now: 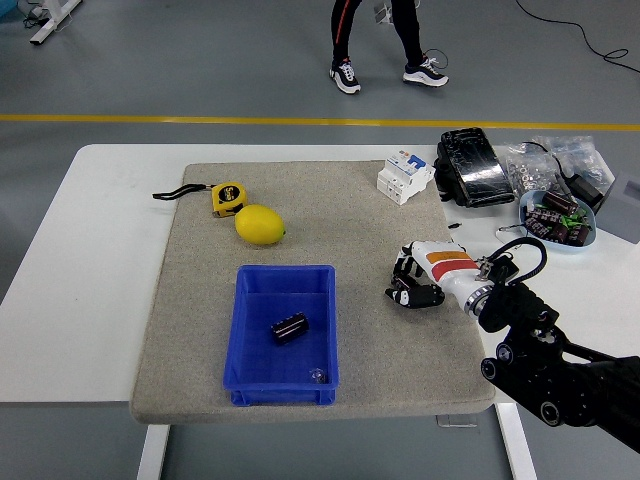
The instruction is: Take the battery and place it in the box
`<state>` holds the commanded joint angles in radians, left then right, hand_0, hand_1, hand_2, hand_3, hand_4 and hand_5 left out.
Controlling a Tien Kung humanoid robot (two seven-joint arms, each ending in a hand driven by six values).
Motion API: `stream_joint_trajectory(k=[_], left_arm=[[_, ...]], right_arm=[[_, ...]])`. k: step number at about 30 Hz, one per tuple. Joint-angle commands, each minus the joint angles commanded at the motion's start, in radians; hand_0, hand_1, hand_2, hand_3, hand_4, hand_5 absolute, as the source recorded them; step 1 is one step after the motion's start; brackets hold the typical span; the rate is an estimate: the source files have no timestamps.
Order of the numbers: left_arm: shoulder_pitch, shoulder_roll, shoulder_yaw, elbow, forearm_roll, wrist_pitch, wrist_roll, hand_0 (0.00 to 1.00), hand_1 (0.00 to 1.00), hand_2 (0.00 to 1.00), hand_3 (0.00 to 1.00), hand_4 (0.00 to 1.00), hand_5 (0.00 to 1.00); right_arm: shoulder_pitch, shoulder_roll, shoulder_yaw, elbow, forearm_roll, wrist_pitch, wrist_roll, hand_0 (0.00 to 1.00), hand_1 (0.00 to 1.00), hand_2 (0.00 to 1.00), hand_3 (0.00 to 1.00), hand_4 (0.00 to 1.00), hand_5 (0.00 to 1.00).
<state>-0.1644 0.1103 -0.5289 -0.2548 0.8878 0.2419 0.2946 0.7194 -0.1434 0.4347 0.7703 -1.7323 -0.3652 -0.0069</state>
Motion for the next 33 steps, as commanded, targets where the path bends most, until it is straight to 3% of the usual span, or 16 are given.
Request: stream_joint_trajectory(k=[15,21,22,33], left_arm=[[-0.012,-0.001,0.019,-0.001,-0.029,0.006,-0.016,0.564,0.584,0.627,0.584,0.635,0.608],[-0.014,-0.003,0.021,-0.001,-0.031,0.006,-0.017,0.562,0.586,0.627,0.584,0.635,0.607],[-0.014,-0.002,0.022,-0.001,-0.032,0.006,-0.017,0.563,0.587,0.627,0.585,0.637,0.61],[-0.013,-0.002,0.023,0.0,-0.036,0.006,-0.018,0.564,0.585,0.627,0.585,0.637,0.609]], right_arm=[[-0.003,-0.013,0.011,-0.011,-0.001,0.019,-0.016,0.212,0.399,0.455,0.474,0.753,0.302],[-0.003,-0.016,0.012,-0.01,-0.001,0.016,-0.014,0.21,0.398,0.455,0.473,0.723,0.296],[-0.003,-0.017,0.012,-0.01,0.0,0.017,-0.014,0.18,0.378,0.446,0.464,0.643,0.277],[-0.01,-0.02,0.015,-0.009,-0.006,0.024,-0.012,0.167,0.369,0.443,0.467,0.618,0.226]])
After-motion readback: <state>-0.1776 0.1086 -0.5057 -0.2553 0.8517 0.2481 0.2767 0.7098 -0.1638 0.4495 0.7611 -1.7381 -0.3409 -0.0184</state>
